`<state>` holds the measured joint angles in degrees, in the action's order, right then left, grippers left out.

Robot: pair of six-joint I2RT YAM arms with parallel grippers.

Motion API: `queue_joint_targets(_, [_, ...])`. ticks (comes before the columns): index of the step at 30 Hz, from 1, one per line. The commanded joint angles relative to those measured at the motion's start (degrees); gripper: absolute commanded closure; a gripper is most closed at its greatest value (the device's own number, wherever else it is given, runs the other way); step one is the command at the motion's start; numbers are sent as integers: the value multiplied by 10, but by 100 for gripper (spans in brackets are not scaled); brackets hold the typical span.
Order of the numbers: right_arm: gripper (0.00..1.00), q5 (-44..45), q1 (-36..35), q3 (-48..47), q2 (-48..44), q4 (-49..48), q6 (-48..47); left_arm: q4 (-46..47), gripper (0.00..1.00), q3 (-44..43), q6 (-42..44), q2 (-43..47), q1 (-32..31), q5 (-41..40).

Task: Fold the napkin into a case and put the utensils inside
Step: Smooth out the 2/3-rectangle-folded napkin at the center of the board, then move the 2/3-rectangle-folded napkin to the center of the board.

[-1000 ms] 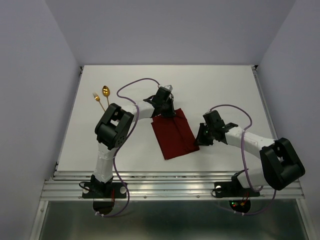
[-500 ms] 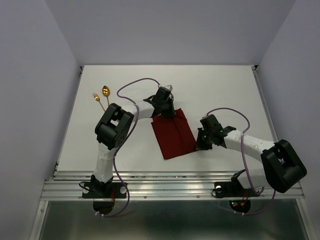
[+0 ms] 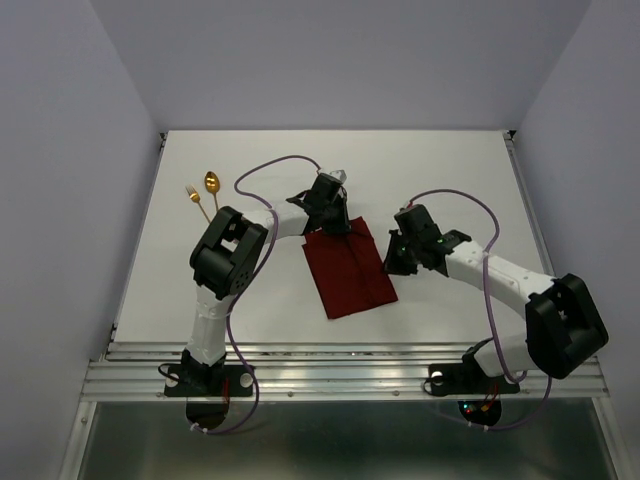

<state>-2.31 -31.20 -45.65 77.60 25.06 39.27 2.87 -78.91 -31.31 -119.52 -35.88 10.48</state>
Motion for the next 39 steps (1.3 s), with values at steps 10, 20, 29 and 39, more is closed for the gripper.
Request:
queue_joint_targets(10, [93,15,46,-246,223,-70,-30,-20,84,-9,41,10,5,14])
queue_joint_targets(20, [93,32,51,-359,377,-69,-36,-22,84,-12,59,2,7,31])
queue_joint_targets(29, [93,52,51,-314,406,-73,7,-23,67,-16,76,15,7,52])
queue_joint_targets(39, [96,81,51,-154,288,-99,120,-89,48,-42,158,65,7,75])
